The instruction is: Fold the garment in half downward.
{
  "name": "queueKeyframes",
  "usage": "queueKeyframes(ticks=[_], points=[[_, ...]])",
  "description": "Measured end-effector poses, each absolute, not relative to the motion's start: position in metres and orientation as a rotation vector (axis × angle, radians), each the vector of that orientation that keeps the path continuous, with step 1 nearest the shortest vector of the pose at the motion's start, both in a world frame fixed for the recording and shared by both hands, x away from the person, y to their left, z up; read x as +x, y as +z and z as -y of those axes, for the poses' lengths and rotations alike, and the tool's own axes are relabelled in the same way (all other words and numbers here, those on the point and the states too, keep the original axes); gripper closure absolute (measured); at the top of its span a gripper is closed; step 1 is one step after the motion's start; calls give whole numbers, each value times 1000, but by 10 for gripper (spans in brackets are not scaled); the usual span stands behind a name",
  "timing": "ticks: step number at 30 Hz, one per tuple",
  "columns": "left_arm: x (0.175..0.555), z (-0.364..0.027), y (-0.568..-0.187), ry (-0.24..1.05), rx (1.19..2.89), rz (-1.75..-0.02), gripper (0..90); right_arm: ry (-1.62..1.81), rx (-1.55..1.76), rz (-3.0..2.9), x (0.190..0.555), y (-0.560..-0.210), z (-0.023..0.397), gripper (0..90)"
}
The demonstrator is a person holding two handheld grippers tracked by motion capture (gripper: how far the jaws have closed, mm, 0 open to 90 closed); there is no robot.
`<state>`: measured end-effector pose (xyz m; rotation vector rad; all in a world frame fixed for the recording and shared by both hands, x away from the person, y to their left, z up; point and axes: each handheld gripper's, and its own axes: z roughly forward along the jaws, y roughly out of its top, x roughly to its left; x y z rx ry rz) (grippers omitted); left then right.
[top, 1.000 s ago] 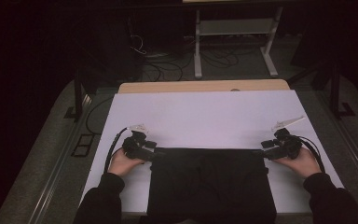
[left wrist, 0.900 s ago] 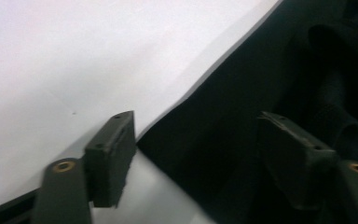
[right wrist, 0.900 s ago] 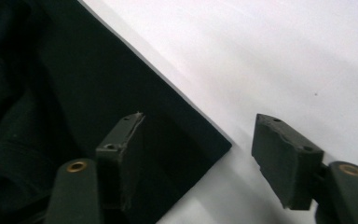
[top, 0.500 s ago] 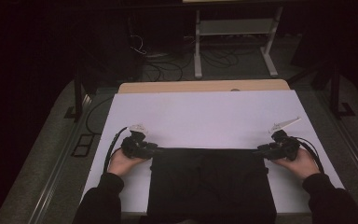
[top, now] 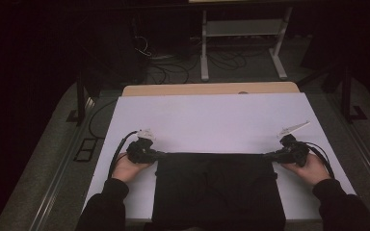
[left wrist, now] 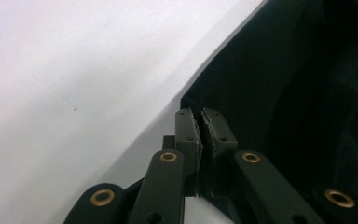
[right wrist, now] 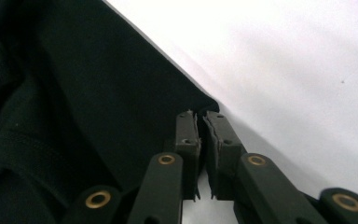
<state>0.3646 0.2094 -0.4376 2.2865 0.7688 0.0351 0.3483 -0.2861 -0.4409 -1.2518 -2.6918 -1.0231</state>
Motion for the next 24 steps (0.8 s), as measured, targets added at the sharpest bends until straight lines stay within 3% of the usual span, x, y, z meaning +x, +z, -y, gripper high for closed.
queueKeyframes(ticks=[10, 24], points=[[362, -213, -428, 50, 2234, -768, 846, -1032, -1248, 2735, 344, -435, 284, 848], [361, -215, -409, 170, 2217, -760, 851, -1111, -1301, 2791, 343, -415, 283, 857]])
